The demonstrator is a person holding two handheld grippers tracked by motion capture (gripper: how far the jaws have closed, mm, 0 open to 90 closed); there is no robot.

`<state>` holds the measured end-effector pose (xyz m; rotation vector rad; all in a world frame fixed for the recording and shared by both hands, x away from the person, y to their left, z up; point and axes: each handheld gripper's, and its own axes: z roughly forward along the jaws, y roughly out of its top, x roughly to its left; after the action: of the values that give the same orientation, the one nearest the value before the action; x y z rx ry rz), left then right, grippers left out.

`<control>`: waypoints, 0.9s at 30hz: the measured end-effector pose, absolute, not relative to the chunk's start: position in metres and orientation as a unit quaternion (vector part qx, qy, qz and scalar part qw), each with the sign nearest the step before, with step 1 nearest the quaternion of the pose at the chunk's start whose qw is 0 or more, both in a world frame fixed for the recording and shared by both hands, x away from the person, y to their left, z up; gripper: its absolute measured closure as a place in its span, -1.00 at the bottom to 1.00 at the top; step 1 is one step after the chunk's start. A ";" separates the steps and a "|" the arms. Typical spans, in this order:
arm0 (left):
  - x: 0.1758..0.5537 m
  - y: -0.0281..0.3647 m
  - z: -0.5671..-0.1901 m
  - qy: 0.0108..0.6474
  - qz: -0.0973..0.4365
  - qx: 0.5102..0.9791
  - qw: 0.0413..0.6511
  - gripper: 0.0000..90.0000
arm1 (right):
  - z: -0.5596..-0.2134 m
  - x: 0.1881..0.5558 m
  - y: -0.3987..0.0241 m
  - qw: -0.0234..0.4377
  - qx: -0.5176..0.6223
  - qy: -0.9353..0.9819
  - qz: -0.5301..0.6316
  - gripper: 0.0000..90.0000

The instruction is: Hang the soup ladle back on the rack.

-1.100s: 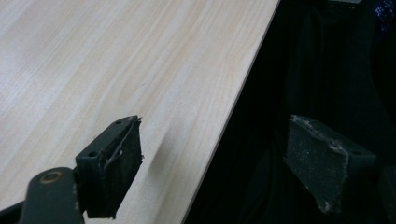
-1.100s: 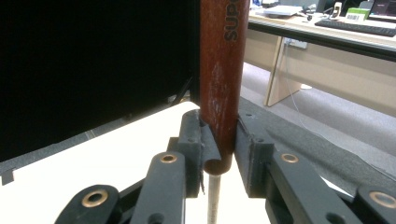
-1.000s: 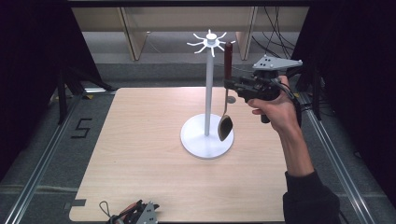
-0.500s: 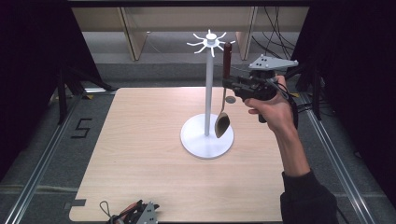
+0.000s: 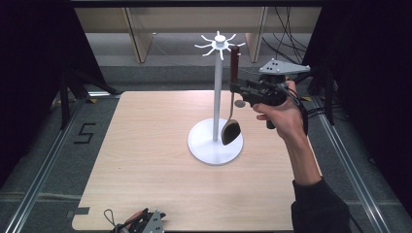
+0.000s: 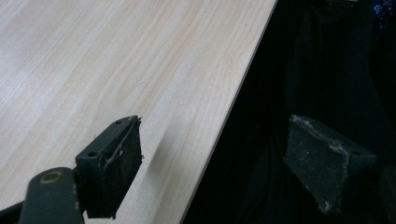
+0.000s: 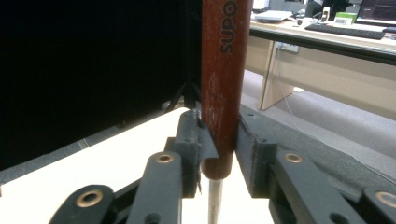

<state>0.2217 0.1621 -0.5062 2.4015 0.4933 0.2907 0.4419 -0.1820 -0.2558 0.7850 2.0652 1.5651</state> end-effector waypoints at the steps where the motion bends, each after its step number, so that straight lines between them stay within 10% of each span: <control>1: 0.221 0.162 -0.506 0.188 0.110 0.919 0.330 -0.60 | -0.257 0.440 -0.183 0.208 0.287 0.743 0.568 0.51; 27: 0.223 0.162 -0.506 0.190 0.112 0.918 0.328 -0.60 | -0.313 0.418 -0.222 0.200 0.305 0.746 0.557 -0.05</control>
<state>0.2226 0.1625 -0.5065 2.4040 0.4986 0.2929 0.4175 -0.2223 -0.3128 0.8520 2.0856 1.5572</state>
